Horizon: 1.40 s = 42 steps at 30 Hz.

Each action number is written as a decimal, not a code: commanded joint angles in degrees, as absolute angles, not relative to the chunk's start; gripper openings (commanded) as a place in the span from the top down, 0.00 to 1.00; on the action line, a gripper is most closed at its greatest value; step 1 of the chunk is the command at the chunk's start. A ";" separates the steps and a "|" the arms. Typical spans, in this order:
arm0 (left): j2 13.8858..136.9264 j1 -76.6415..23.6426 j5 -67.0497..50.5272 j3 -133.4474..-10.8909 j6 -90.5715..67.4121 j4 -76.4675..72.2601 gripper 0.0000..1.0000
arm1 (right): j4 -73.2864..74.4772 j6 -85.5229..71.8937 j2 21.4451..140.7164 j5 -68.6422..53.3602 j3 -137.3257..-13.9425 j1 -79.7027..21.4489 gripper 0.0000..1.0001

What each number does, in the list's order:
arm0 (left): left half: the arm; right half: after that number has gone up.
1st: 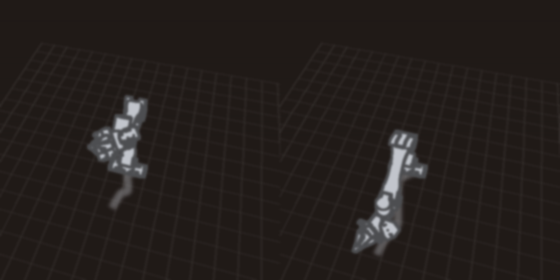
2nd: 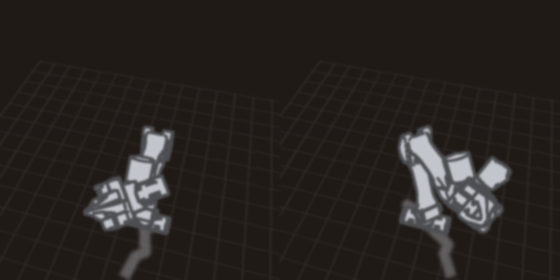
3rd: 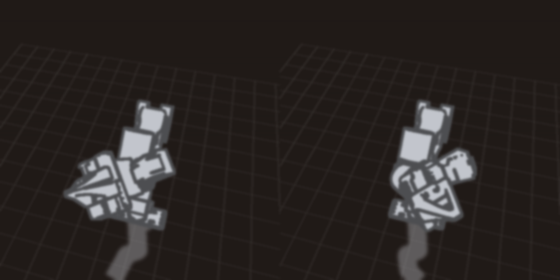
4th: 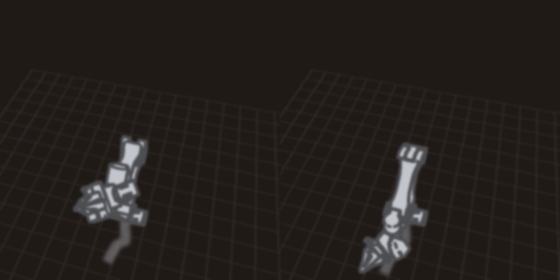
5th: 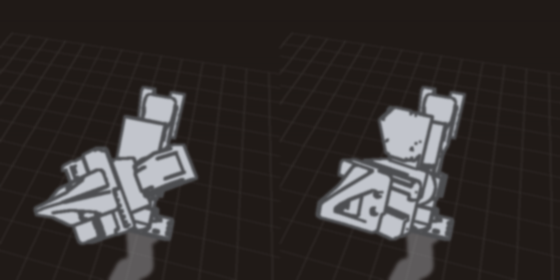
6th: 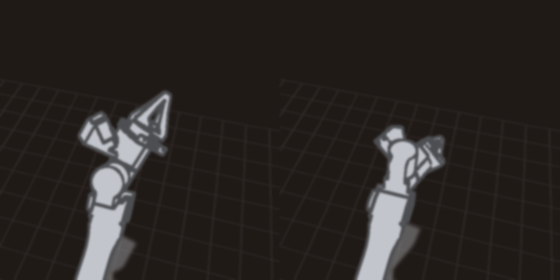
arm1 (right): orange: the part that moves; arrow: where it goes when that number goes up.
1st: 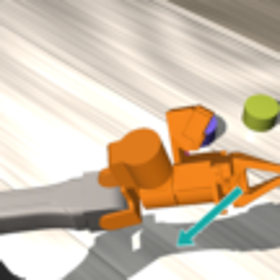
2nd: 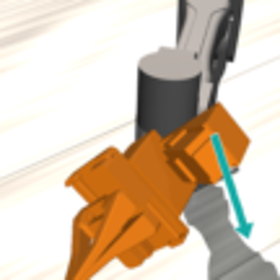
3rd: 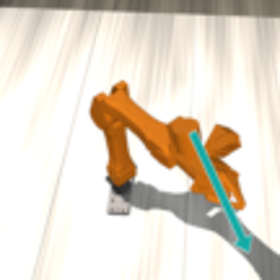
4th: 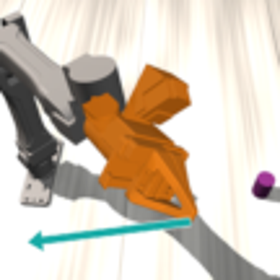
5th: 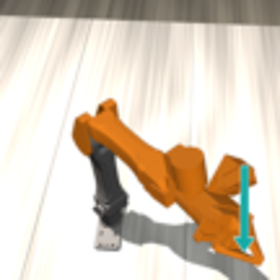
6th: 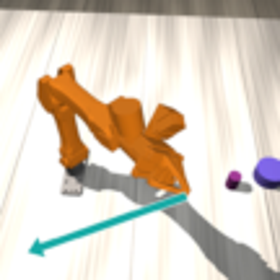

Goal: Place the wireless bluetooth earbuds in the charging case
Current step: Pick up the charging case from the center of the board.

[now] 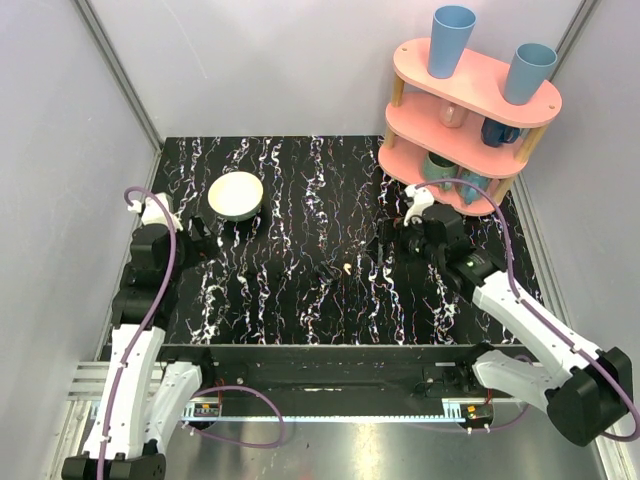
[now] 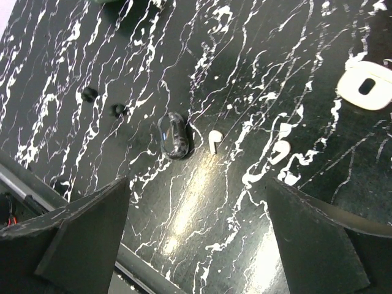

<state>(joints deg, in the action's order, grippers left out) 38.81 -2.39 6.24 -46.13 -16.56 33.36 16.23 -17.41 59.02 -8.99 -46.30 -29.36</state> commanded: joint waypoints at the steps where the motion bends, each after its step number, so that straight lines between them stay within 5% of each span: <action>1: 35.77 -2.20 1.69 -45.44 -17.14 34.89 0.01 | 16.87 -14.33 61.96 -12.22 -48.78 -32.68 0.03; 13: 36.73 -2.29 -2.20 -45.53 -15.21 34.98 0.01 | 14.86 -9.32 82.94 -6.50 -55.10 -47.55 0.14; 18: 36.74 -2.29 -2.29 -45.44 -15.03 34.98 0.01 | 13.80 -6.07 89.03 -4.75 -57.83 -47.99 0.28; 42: 37.35 -2.29 -0.09 -45.70 -15.21 34.89 0.01 | 14.15 -0.35 104.76 -0.44 -66.45 -49.83 0.31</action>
<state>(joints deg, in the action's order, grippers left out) 37.01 -2.39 -0.86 -45.32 -15.88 36.40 14.87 -1.17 104.03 -2.04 -64.93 -49.10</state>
